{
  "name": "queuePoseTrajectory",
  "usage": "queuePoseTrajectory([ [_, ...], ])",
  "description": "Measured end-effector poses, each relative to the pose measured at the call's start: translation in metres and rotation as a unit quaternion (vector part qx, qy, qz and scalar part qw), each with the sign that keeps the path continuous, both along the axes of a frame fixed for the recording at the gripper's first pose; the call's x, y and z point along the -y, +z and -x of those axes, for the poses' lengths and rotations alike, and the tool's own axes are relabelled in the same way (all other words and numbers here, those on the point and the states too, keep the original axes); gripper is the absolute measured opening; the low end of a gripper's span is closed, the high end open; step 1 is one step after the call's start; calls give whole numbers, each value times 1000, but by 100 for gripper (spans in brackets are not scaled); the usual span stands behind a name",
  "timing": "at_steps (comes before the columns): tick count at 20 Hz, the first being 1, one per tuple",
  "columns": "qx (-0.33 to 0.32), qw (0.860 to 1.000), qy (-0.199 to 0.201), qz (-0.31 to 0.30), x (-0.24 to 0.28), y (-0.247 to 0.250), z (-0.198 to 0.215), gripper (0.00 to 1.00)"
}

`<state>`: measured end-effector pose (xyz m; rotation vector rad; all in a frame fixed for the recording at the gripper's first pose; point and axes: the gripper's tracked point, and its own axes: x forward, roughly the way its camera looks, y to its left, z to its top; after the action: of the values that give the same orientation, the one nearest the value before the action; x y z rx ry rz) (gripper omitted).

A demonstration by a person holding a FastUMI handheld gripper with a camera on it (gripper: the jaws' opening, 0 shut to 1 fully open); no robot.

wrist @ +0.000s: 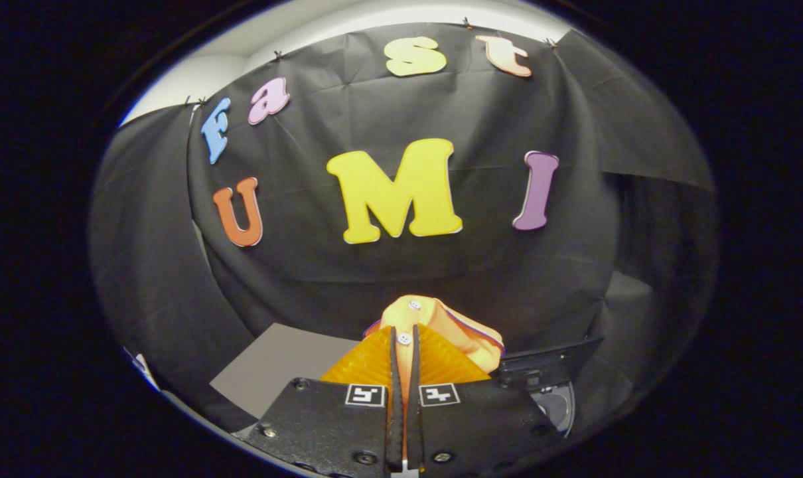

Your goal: Put the clothes into the washing machine and then close the washing machine lid.

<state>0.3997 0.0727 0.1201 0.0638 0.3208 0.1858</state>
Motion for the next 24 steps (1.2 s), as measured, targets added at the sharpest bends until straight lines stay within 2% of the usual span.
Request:
queuePoseTrajectory([
  [13,-9,996,-91,-3,119,-20,24,6],
  [19,-60,992,-115,0,149,-89,16,6],
  [24,-115,986,-122,10,158,-168,-1,6],
])
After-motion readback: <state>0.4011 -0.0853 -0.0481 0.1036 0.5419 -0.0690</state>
